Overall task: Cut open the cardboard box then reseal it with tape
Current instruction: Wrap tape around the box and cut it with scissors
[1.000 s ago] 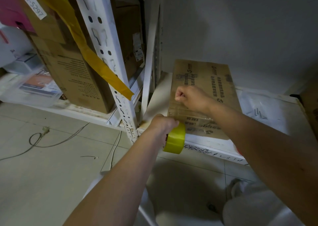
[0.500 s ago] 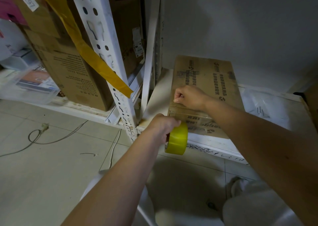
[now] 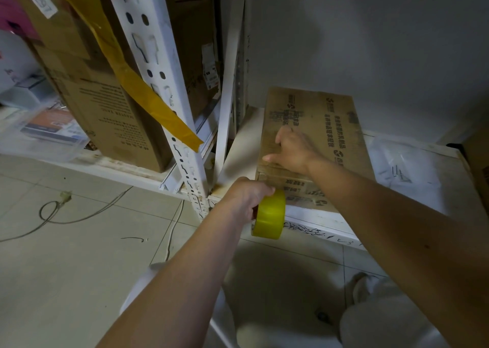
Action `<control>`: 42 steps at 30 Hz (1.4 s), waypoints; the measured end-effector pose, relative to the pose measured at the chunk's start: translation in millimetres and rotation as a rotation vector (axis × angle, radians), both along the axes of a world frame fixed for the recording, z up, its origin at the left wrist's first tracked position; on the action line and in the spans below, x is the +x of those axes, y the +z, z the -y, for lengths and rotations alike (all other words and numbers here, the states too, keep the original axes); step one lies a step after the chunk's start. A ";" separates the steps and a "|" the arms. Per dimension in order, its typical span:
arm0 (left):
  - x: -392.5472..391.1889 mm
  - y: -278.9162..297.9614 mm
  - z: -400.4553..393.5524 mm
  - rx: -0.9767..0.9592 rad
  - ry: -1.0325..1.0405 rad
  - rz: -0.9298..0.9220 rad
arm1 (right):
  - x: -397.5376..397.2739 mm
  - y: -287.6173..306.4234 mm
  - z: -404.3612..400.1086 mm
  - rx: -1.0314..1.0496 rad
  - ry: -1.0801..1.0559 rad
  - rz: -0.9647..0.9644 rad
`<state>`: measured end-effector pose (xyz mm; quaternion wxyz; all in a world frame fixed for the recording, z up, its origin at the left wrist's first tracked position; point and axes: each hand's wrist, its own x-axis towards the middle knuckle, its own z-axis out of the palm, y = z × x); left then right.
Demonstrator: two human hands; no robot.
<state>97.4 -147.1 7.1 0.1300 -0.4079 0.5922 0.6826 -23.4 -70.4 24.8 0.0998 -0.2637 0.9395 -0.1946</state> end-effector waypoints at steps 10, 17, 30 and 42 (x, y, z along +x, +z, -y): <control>1.6 0.1 -0.9 -0.023 0.002 -0.013 | -0.4 -9.0 -8.1 0.037 0.076 0.072; 3.2 -4.0 -3.1 -0.054 0.023 -0.030 | 4.4 -6.7 -14.4 0.141 0.142 0.024; 13.5 -20.0 -16.9 -0.228 0.054 -0.045 | 13.1 -7.5 -16.9 0.194 0.205 -0.041; -9.1 -43.4 -12.7 -0.193 0.128 0.003 | 20.7 -18.8 -18.0 0.250 0.268 -0.254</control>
